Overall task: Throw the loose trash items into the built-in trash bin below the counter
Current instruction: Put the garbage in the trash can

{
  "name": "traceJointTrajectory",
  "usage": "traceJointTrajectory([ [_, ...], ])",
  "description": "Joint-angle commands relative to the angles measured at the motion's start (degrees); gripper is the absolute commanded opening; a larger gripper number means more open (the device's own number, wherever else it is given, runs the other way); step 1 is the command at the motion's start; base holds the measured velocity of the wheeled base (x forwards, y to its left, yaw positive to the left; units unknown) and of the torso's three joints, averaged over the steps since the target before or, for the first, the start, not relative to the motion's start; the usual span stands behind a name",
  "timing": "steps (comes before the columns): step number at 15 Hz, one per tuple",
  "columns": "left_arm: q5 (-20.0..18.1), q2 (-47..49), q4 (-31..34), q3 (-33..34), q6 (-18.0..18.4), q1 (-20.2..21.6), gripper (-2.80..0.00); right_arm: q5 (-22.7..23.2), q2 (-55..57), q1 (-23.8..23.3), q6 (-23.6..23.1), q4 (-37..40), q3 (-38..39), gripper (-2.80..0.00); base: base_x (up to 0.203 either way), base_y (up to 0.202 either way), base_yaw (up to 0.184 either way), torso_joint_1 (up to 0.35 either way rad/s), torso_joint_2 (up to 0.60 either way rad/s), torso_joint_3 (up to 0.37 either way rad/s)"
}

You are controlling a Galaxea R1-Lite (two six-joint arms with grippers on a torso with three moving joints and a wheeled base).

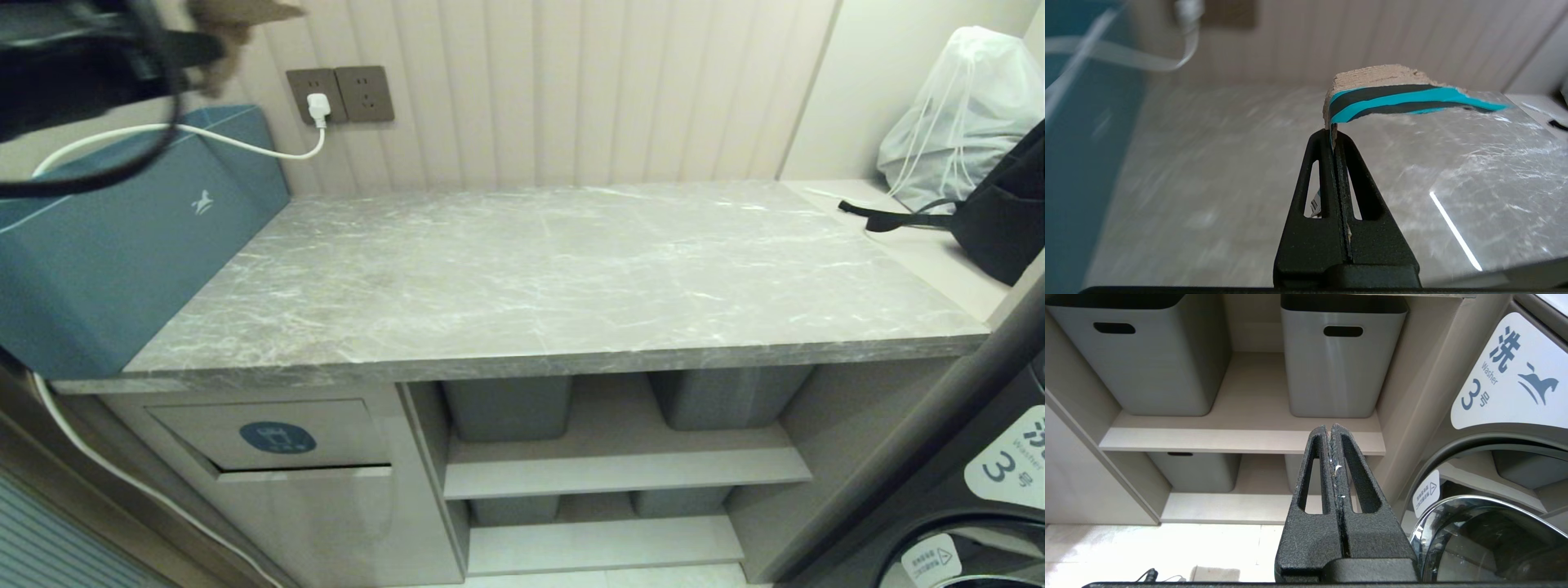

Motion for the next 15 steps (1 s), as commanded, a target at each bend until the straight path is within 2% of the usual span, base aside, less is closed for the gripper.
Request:
traceJointTrajectory([
  [1, -4.78, -20.54, 3.56, 11.16, -7.80, 11.53, -2.80, 0.02, -0.04, 0.00, -0.03, 0.00, 0.00, -2.80, 0.000, 0.000, 0.000, 0.000, 0.00, 0.000],
  [3, -8.16, -31.94, 8.56, 27.94, -25.17, 21.59, -2.80, 0.02, -0.04, 0.00, -0.03, 0.00, 0.00, -2.80, 0.000, 0.000, 0.000, 0.000, 0.00, 0.000],
  [4, -8.06, -35.66, 10.22, 34.99, -31.31, 24.18, -2.80, 0.02, -0.04, 0.00, -0.03, 0.00, 0.00, -2.80, 0.000, 0.000, 0.000, 0.000, 0.00, 0.000],
  [6, -6.41, -43.48, 12.60, 47.75, -39.26, 27.59, -2.80, 0.02, -0.04, 0.00, -0.03, 0.00, 0.00, -2.80, 0.000, 0.000, 0.000, 0.000, 0.00, 0.000],
  [8, -4.60, -48.15, 13.84, 55.89, -44.98, 29.26, -2.80, 0.02, -0.04, 0.00, -0.03, 0.00, 0.00, -2.80, 0.000, 0.000, 0.000, 0.000, 0.00, 0.000],
  [10, -3.81, -48.76, 14.07, 59.40, -51.54, 29.94, -2.80, 0.02, -0.04, 0.00, -0.03, 0.00, 0.00, -2.80, 0.000, 0.000, 0.000, 0.000, 0.00, 0.000],
  [15, -3.93, -50.72, 14.07, 64.26, -52.74, 29.93, -2.80, 0.11, -0.04, 0.00, -0.04, 0.00, 0.00, -2.80, 0.000, 0.000, 0.000, 0.000, 0.00, 0.000],
])
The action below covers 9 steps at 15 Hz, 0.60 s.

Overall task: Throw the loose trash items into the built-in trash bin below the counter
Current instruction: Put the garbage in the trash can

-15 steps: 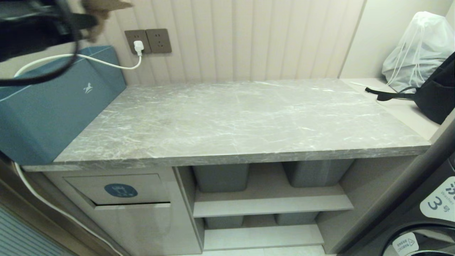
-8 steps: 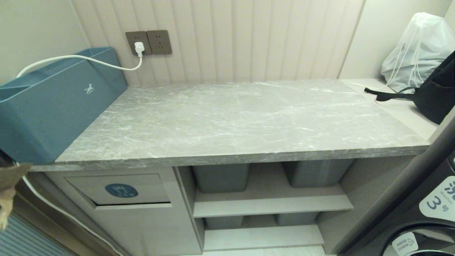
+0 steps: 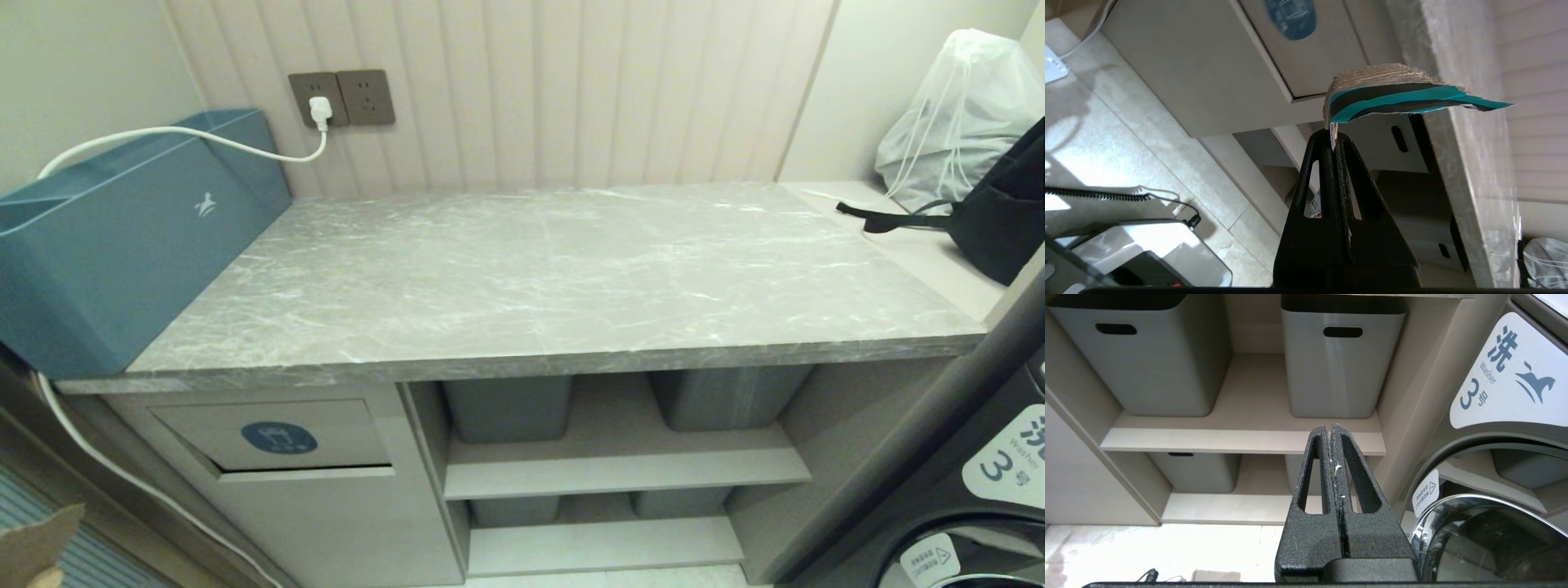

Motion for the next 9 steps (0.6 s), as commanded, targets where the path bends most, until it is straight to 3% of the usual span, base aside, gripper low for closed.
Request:
traceJointTrajectory([
  [1, -0.17, -1.55, 0.06, 1.93, -0.42, 0.03, -2.80, 0.07, -0.04, 0.00, -0.42, 0.00, 0.00, -2.80, 0.000, 0.000, 0.000, 0.000, 0.00, 0.000],
  [5, -0.41, -2.37, 0.15, 3.62, -0.39, -0.05, -2.80, 0.83, -0.04, 0.00, -6.70, 0.20, 0.00, -2.80, 0.000, 0.000, 0.000, 0.000, 0.00, 0.000],
  [9, -0.46, -2.00, -0.26, 5.01, -0.56, -0.05, -2.80, 0.73, -0.04, 0.09, -3.34, 0.10, -0.09, -2.80, 0.000, 0.000, 0.000, -0.042, 0.10, 0.063],
])
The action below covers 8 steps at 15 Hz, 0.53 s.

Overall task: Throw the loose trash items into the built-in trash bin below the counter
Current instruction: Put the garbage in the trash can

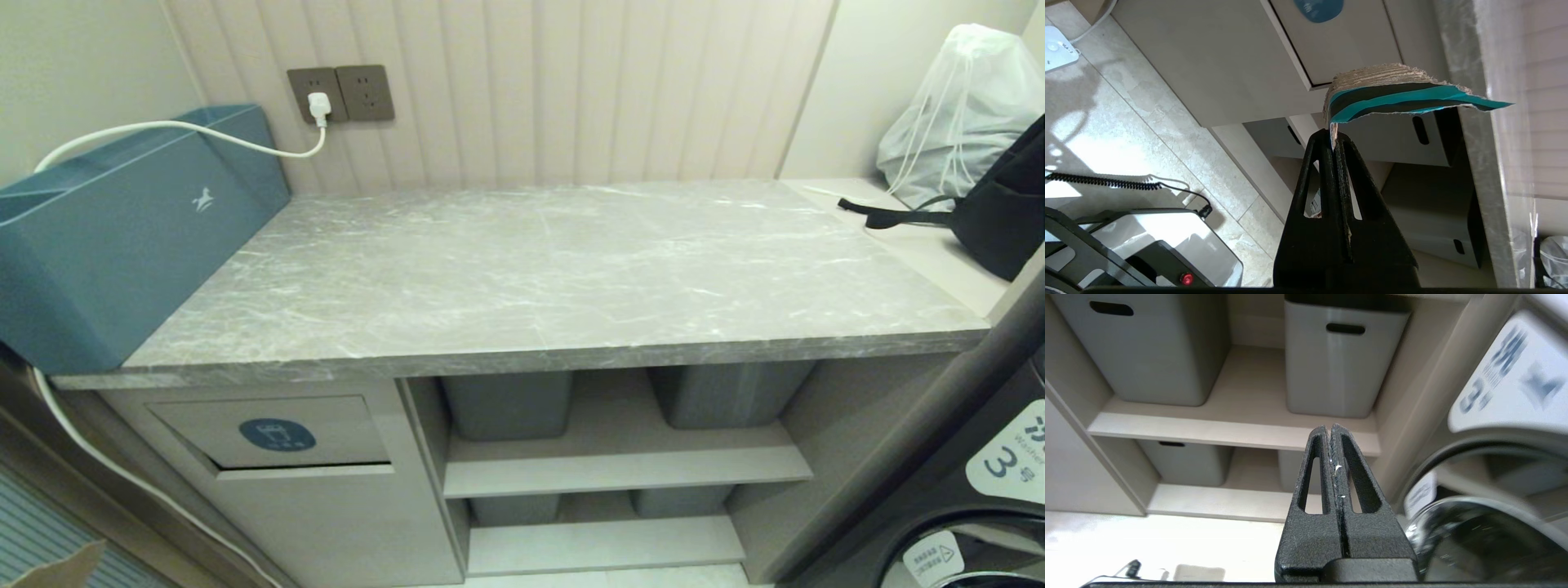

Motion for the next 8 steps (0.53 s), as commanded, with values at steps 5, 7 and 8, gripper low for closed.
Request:
traceJointTrajectory([
  [5, 0.28, 11.59, -9.72, -0.23, -0.99, 0.11, -2.80, -1.01, -0.04, 0.06, 3.81, -0.15, -0.06, -2.80, 0.000, 0.000, 0.000, -0.202, 0.46, 0.257],
  [7, 1.02, 20.36, -18.83, -0.55, -2.70, 0.25, -2.80, -1.01, -0.04, 0.06, 3.81, -0.13, 0.00, -2.80, 0.000, 0.000, 0.000, -0.204, 0.49, 0.281],
  [8, 1.38, 24.81, -23.18, -0.72, -3.50, 0.30, -2.80, -1.01, -0.04, 0.06, 3.81, -0.22, -0.06, -2.80, 0.000, 0.000, 0.000, -0.199, 0.50, 0.282],
])
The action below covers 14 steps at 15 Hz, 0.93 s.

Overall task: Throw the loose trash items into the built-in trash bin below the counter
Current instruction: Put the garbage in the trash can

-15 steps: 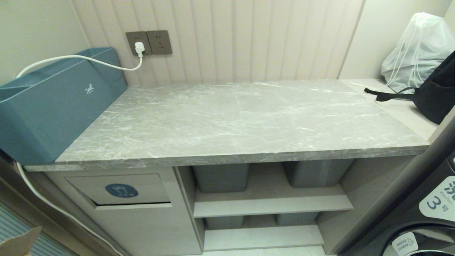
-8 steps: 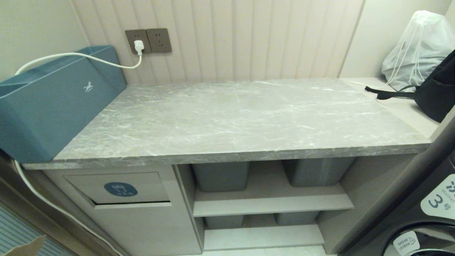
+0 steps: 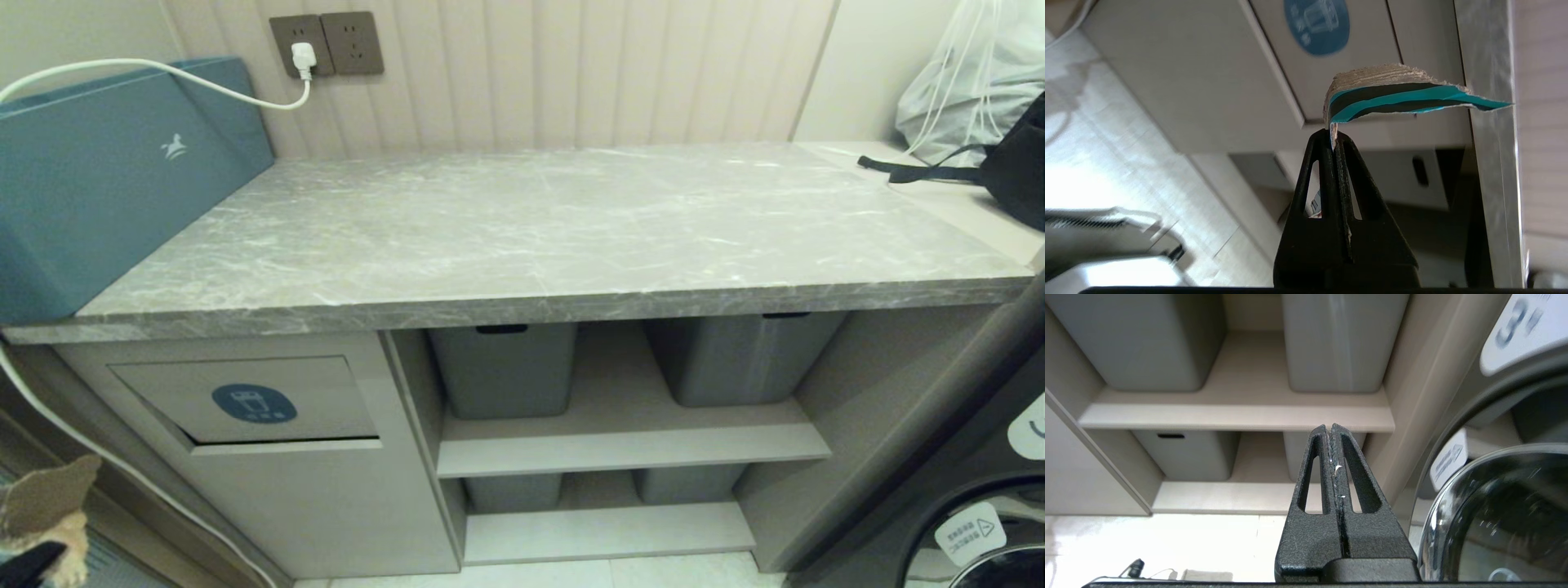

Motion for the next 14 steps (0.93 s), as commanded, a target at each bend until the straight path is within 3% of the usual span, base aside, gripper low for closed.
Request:
traceJointTrajectory([
  [1, 0.21, 11.19, -6.75, -0.22, -0.89, 0.10, -2.80, 0.05, -0.06, 0.01, -0.05, -0.04, -0.01, -2.80, 0.000, 0.000, 0.000, -0.198, 0.49, 0.290],
  [7, 0.69, 26.92, -19.92, -0.67, -2.81, 0.20, -2.80, 0.05, -0.06, 0.01, -0.04, 0.02, 0.07, -2.80, 0.000, 0.000, 0.000, -0.178, 0.47, 0.287],
  [12, 2.00, 38.32, -31.40, -2.41, -9.03, 0.10, -2.80, 0.05, -0.06, 0.01, 0.13, -0.06, 0.07, -2.80, 0.000, 0.000, 0.000, -0.142, 0.45, 0.308],
  [14, 0.98, 40.08, -32.70, -3.20, -10.07, -0.79, -2.80, 0.05, -0.06, -0.07, 0.22, 0.02, 0.07, -2.80, 0.000, 0.000, 0.000, -0.078, 0.32, 0.222],
])
